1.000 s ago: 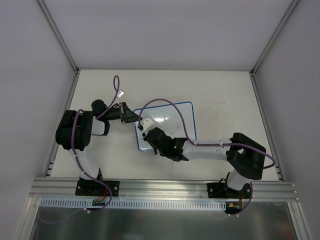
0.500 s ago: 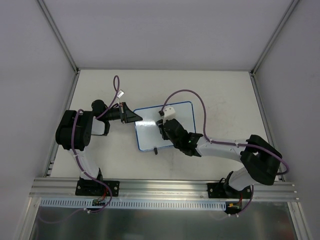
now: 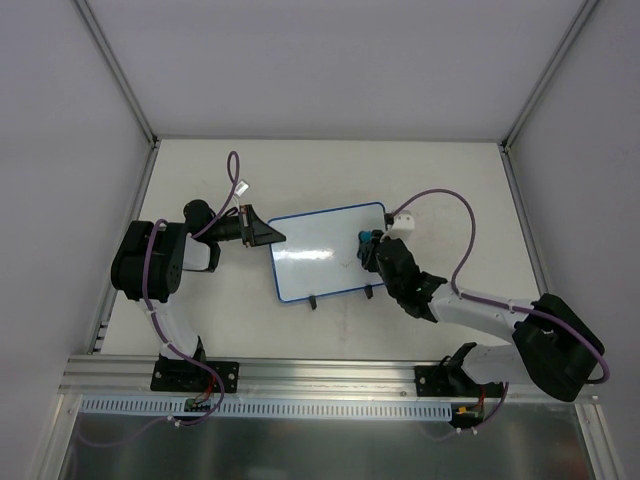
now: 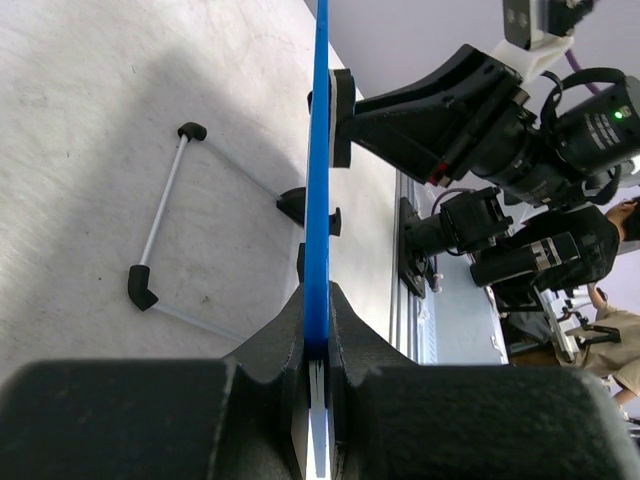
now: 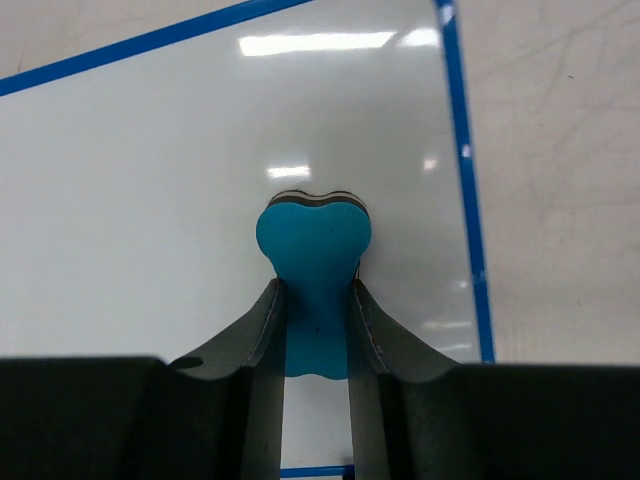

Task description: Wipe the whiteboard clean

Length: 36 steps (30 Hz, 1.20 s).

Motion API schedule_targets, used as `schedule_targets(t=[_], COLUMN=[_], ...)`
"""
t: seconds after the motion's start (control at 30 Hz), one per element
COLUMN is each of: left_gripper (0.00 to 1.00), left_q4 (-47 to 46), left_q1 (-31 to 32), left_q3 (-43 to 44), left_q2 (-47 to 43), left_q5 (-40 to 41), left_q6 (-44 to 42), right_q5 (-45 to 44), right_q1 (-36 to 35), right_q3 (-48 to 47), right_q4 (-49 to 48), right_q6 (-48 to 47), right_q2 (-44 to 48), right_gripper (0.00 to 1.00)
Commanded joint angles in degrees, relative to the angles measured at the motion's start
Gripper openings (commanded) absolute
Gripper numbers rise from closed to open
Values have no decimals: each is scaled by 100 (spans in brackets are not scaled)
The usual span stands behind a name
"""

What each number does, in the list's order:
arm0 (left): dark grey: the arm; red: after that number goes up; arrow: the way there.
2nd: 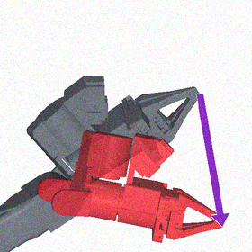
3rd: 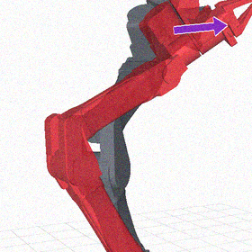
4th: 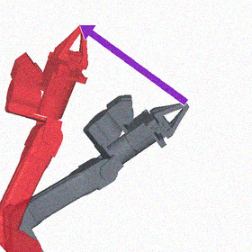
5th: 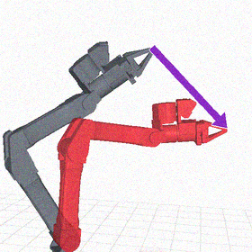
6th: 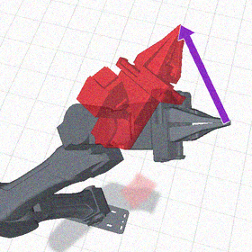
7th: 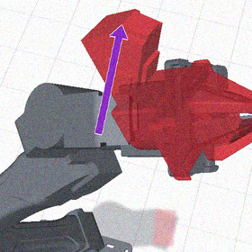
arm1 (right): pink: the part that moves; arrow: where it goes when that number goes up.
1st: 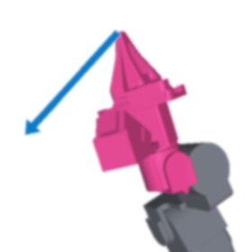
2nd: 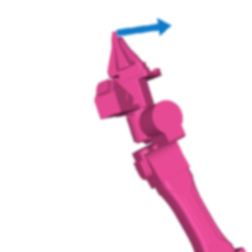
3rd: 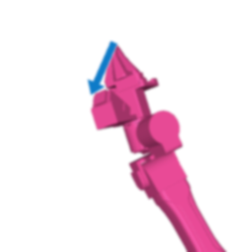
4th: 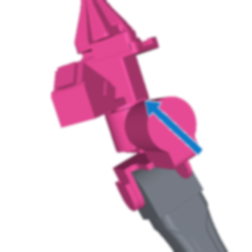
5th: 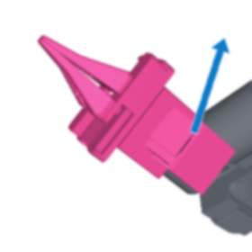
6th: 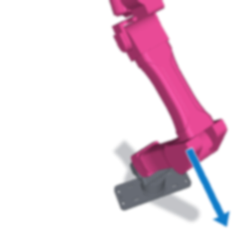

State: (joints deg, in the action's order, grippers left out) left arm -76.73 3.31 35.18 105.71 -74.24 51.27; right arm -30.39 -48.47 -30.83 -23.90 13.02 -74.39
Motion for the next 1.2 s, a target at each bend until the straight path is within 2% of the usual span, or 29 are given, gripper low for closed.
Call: schedule_targets(t=[0.0,0.3,0.57,0.73,0.87,1.17], left_gripper=[0,0,0,0,0,0], left_q4=[-1960,-1960,-1960,-1960,-1960,-1960], left_q1=[73,73,73,73,73,73], left_q3=[-90,-81,-81,-73,-73,-64], left_q2=[-182,-182,-174,-174,-183,-174], left_q5=[-328,-320,-328,-328,-319,-302], left_q6=[-169,-161,-161,-152,-161,-161], right_q5=[-346,-90,367,157,-405,-441], right_q1=[495,830,821,357,-127,-936], right_q3=[428,912,772,351,-352,-863], right_q4=[272,87,105,595,1632,1652], right_q6=[438,773,307,-62,-185,-484], right_q2=[91,346,250,48,-330,-1059], right_gripper=[0,0,0,0,0,0])
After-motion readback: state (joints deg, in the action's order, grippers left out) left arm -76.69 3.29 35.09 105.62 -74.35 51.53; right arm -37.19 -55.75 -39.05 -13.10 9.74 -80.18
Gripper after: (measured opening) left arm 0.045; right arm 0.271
